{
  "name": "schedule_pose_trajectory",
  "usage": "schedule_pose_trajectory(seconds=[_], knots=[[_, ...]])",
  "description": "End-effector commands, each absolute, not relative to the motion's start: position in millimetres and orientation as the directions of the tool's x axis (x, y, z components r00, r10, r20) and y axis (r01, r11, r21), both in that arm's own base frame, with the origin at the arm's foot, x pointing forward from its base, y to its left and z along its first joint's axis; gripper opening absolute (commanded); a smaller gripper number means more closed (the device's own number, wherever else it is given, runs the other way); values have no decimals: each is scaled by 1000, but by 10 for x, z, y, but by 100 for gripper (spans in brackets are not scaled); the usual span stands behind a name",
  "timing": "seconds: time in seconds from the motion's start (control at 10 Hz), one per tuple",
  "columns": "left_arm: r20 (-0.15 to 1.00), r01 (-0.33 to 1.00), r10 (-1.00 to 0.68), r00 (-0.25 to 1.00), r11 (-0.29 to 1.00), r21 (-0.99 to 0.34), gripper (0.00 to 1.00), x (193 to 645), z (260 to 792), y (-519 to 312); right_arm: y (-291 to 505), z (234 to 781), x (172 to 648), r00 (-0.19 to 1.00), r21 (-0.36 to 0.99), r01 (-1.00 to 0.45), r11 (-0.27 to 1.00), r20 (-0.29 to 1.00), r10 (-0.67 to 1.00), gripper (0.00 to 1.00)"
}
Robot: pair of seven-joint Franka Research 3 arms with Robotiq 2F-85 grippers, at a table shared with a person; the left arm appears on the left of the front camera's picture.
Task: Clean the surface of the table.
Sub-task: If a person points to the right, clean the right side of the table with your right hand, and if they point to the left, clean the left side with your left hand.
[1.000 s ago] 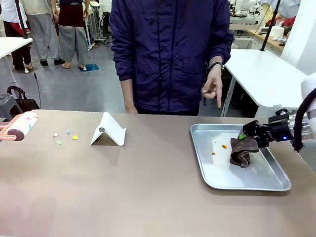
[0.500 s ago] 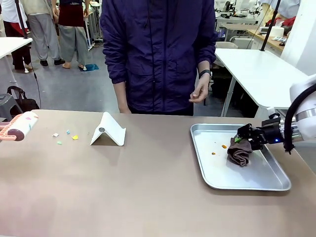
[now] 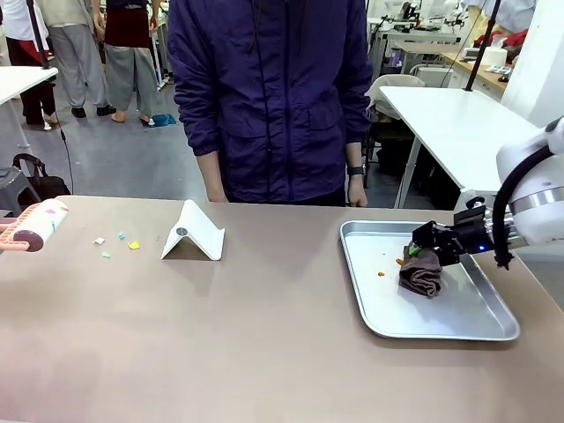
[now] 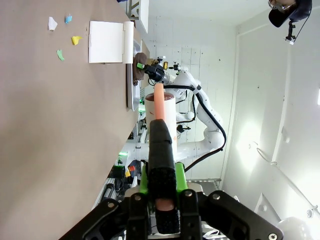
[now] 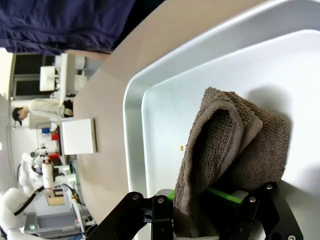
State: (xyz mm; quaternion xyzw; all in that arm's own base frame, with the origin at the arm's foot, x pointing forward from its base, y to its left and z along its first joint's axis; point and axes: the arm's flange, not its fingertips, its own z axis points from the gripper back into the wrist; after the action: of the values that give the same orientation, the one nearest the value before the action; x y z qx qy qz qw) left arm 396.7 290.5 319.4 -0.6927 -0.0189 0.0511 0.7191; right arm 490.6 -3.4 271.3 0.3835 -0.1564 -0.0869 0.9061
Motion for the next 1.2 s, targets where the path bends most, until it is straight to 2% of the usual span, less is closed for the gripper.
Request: schedule_pose_trajectory(seconds=[0.0, 0.6, 1.1], knots=[[-24, -27, 102, 995, 29, -999, 0, 3924, 3232, 2870, 96, 2789, 4893, 941, 683, -13, 730, 256, -223, 0], [-24, -27, 102, 995, 29, -999, 0, 3924, 3232, 2870, 802, 2951, 4869, 957, 660, -162, 733, 287, -48, 0], [-24, -27, 102, 995, 29, -999, 0, 3924, 3232, 2870, 1174, 2891, 4836, 959, 638, -210, 741, 284, 28, 0]])
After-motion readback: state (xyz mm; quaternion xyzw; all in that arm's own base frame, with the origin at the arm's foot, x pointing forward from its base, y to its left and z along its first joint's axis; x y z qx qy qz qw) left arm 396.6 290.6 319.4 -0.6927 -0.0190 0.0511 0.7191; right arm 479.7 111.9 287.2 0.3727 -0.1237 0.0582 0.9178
